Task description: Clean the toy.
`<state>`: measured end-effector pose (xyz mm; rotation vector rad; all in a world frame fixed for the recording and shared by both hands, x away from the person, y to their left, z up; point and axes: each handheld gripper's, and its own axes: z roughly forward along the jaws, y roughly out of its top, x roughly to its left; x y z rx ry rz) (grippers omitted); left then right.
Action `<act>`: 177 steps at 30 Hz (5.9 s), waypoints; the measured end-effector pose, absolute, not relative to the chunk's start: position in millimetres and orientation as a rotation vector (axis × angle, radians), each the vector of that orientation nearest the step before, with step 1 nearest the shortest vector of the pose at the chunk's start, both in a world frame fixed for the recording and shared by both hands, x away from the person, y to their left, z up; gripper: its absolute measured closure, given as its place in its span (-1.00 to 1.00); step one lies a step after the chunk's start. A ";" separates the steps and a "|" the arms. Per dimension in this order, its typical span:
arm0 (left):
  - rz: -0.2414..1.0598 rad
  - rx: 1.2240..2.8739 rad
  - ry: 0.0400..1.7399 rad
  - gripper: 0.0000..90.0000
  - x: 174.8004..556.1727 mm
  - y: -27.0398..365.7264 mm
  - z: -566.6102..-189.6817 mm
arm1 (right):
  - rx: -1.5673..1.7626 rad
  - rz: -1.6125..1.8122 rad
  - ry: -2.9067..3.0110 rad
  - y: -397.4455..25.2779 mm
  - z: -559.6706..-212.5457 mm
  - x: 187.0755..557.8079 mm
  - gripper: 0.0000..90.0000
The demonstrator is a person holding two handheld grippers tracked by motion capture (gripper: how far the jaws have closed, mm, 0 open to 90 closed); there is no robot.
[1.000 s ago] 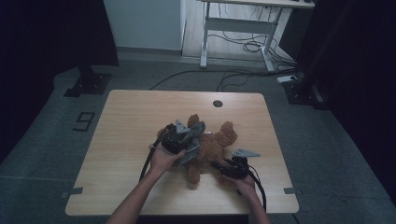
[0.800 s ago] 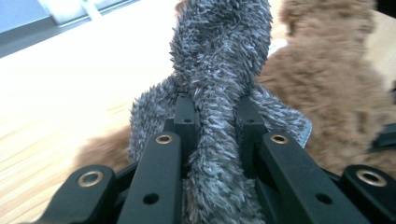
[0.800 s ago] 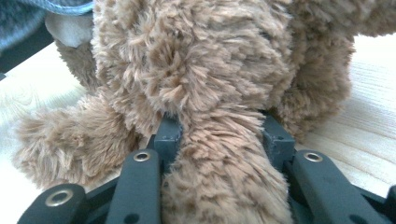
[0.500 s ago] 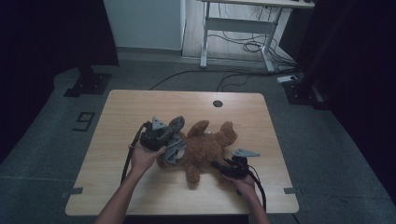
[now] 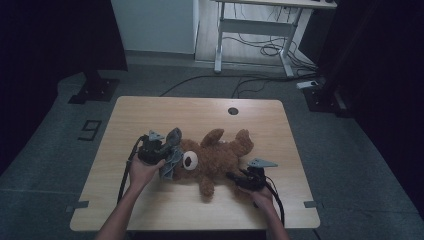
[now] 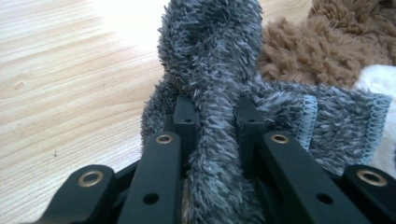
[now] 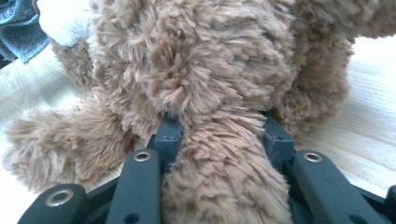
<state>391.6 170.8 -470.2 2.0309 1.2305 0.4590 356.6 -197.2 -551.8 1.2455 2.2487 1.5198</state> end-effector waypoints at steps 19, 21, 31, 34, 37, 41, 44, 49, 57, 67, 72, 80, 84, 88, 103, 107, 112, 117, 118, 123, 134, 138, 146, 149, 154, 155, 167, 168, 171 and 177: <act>0.472 2.002 1.157 0.67 421.0 136.4 -426.4 | 1.272 1.466 2.189 -204.9 -550.8 384.3 0.34; 0.478 2.020 1.126 0.66 428.1 123.7 -419.5 | 1.269 1.464 2.190 -205.4 -550.8 385.2 0.34; 0.407 2.105 1.114 0.67 455.1 90.4 -426.0 | 1.274 1.468 2.180 -204.7 -551.4 385.3 0.34; 0.300 2.122 1.141 0.67 458.1 89.4 -443.0 | 1.265 1.455 2.181 -203.5 -550.8 384.0 0.33; 0.290 2.111 1.142 0.68 455.5 91.1 -448.0 | 1.262 1.446 2.181 -202.5 -550.4 382.7 0.32; 0.283 2.092 1.127 0.69 444.0 95.5 -453.7 | 1.273 1.441 2.187 -201.2 -550.0 380.8 0.29; 0.285 2.088 1.121 0.70 439.7 96.4 -455.2 | 1.283 1.433 2.206 -201.3 -549.1 379.0 0.26; 0.334 2.107 1.087 0.71 427.6 94.2 -457.5 | 1.300 1.433 2.222 -202.2 -549.4 377.6 0.15; 0.419 2.110 1.014 0.73 396.4 90.4 -463.9 | 1.394 1.407 2.241 -206.5 -553.2 374.7 -0.18; 0.471 2.075 0.971 0.73 372.2 90.7 -471.3 | 1.358 1.421 2.256 -221.1 -546.3 363.9 -0.28; 0.421 2.046 0.959 0.74 362.4 95.0 -474.1 | 1.382 1.548 2.111 -237.0 -523.3 360.4 -0.44; 0.390 2.035 0.938 0.73 351.4 97.9 -476.4 | 1.383 1.643 1.978 -242.4 -488.6 370.9 -0.53; 0.383 2.026 0.936 0.73 349.2 99.3 -477.6 | 1.364 1.626 1.999 -233.8 -484.0 377.3 -0.27; 0.358 2.008 0.933 0.73 346.3 101.6 -479.6 | 1.387 1.616 2.022 -233.8 -491.5 373.2 0.12; 0.344 1.975 0.912 0.72 328.4 102.5 -475.3 | 1.386 1.653 2.080 -242.1 -519.9 349.4 0.36; 0.335 1.974 0.909 0.71 326.9 101.2 -459.2 | 1.385 1.647 2.080 -244.9 -524.7 347.6 0.38; 0.403 1.916 0.857 0.69 327.5 93.9 -414.2 | 1.372 1.639 2.078 -246.9 -528.3 345.6 0.39; 0.382 1.929 0.857 0.68 344.8 77.3 -402.3 | 1.358 1.640 2.079 -246.9 -528.8 344.6 0.39; 0.352 1.975 0.883 0.68 356.5 65.0 -410.5 | 1.353 1.638 2.081 -246.9 -528.6 344.3 0.39; 0.320 2.070 0.948 0.68 371.9 49.2 -445.5 | 1.344 1.634 2.084 -247.5 -528.5 343.8 0.39; 0.394 1.963 0.976 0.69 350.9 112.0 -455.0 | 1.337 1.669 2.110 -246.6 -530.1 344.0 0.39; 0.411 1.932 0.991 0.69 343.5 127.0 -457.3 | 1.341 1.677 2.106 -246.8 -530.8 344.0 0.38; 0.431 1.900 1.034 0.69 337.1 146.6 -459.7 | 1.342 1.683 2.099 -247.2 -531.7 344.1 0.38; 0.425 1.895 1.043 0.69 336.0 151.1 -460.4 | 1.342 1.682 2.097 -247.3 -531.9 344.1 0.38; 0.424 1.878 1.082 0.69 334.8 163.8 -463.6 | 1.352 1.690 2.094 -247.9 -532.7 344.5 0.38; 0.421 1.877 1.101 0.69 335.3 168.9 -466.2 | 1.351 1.685 2.099 -248.5 -532.6 344.6 0.38; 0.400 1.853 0.983 0.69 333.7 136.0 -430.1 | 1.372 1.674 2.074 -251.1 -534.9 345.5 0.38; 0.386 1.882 0.944 0.69 338.4 115.1 -422.4 | 1.363 1.673 2.074 -251.1 -535.0 344.9 0.38; 0.355 1.910 0.906 0.69 347.6 83.0 -417.2 | 1.350 1.664 2.076 -251.0 -534.6 344.4 0.38; 0.421 2.046 0.912 0.69 359.0 45.6 -446.9 | 1.347 1.666 2.070 -252.0 -534.2 343.5 0.38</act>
